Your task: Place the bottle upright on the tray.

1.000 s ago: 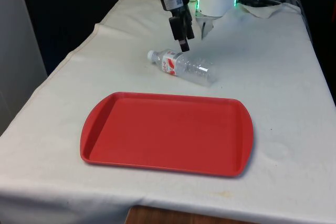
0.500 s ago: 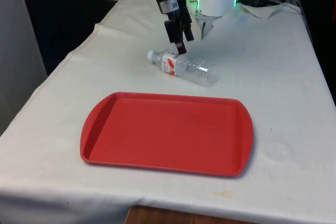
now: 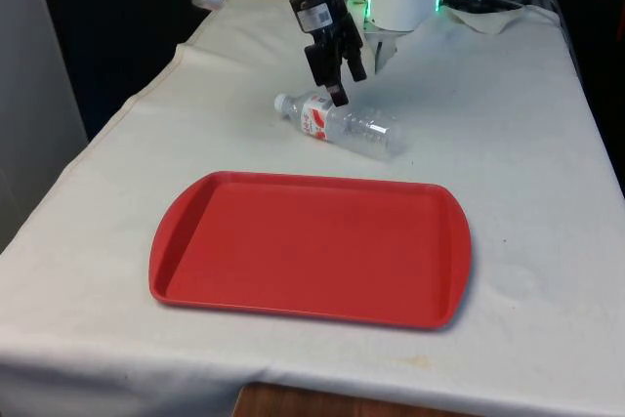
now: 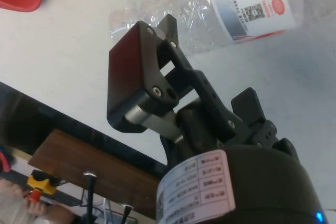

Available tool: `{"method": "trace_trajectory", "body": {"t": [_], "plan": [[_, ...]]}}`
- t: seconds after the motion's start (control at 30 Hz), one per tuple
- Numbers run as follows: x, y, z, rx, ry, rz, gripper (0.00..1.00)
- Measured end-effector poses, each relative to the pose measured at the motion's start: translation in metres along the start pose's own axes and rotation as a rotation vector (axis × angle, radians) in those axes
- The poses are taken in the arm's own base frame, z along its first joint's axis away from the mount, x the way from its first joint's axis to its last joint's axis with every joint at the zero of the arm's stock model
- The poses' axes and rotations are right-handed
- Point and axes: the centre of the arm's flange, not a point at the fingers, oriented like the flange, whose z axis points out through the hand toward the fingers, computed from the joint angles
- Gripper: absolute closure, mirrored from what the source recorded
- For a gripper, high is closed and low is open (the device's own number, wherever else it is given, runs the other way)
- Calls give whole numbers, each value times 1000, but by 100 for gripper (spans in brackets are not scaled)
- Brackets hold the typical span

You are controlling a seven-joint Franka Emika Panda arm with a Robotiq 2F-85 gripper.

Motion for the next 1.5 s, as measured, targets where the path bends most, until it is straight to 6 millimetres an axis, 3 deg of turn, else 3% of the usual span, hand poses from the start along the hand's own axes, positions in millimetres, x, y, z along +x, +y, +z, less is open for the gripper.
{"method": "trace_trajectory", "body": {"t": [0.6, 1.23, 1.5], "plan": [[21, 2, 0, 3, -14, 69, 0], [76, -3, -17, -8, -28, 120, 0], [82, -5, -16, -4, -46, 134, 0]]}}
